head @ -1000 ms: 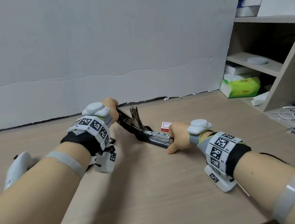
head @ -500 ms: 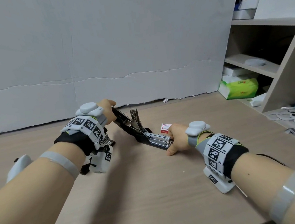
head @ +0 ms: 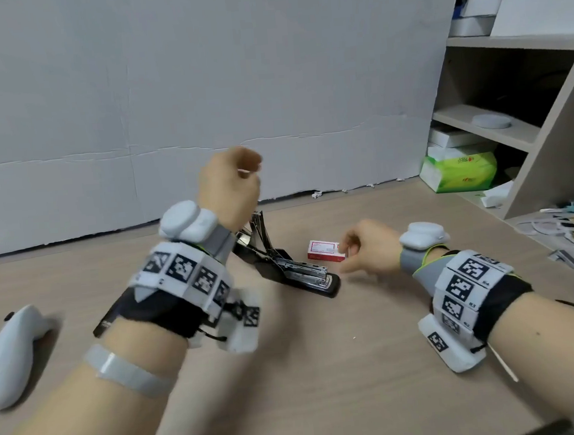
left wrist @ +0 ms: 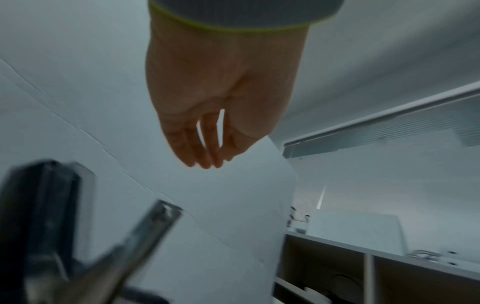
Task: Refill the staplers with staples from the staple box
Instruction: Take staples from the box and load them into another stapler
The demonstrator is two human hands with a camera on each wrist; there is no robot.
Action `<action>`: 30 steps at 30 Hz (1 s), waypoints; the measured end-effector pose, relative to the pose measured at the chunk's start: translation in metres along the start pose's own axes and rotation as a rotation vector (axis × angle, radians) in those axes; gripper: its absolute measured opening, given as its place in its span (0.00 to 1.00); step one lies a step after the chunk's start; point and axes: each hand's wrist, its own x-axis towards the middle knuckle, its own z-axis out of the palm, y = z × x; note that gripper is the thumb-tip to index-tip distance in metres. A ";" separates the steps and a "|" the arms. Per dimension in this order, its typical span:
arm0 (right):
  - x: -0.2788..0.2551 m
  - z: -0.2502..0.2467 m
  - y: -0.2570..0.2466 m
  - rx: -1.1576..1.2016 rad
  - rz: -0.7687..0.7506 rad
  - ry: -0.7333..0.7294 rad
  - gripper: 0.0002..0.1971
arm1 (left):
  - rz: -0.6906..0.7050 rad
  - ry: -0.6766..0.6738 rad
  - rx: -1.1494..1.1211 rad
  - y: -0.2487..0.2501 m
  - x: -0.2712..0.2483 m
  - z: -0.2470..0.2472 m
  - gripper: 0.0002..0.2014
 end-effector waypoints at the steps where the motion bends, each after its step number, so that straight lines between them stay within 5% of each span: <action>1: 0.002 -0.005 0.004 -0.046 0.012 0.074 0.16 | 0.059 -0.040 -0.083 0.009 -0.008 0.010 0.17; 3: 0.005 -0.009 0.010 -0.170 0.046 0.166 0.21 | 0.124 -0.164 -0.164 0.022 -0.023 0.032 0.15; 6: 0.010 -0.004 0.018 -0.303 0.124 0.105 0.33 | 0.061 -0.295 -0.201 0.022 -0.037 0.062 0.13; 12: 0.018 0.001 0.016 -0.236 0.112 0.016 0.17 | -0.068 -0.304 -0.203 -0.005 -0.040 0.081 0.13; 18: 0.014 -0.012 0.011 -0.014 0.012 0.153 0.12 | -0.153 -0.257 -0.105 -0.018 -0.037 0.085 0.11; 24: -0.001 -0.019 0.012 0.188 -0.086 0.268 0.12 | -0.221 -0.311 -0.075 -0.018 -0.038 0.091 0.24; 30: -0.005 -0.018 0.012 0.255 -0.151 0.276 0.14 | -0.545 -0.241 -0.670 -0.017 -0.041 0.091 0.22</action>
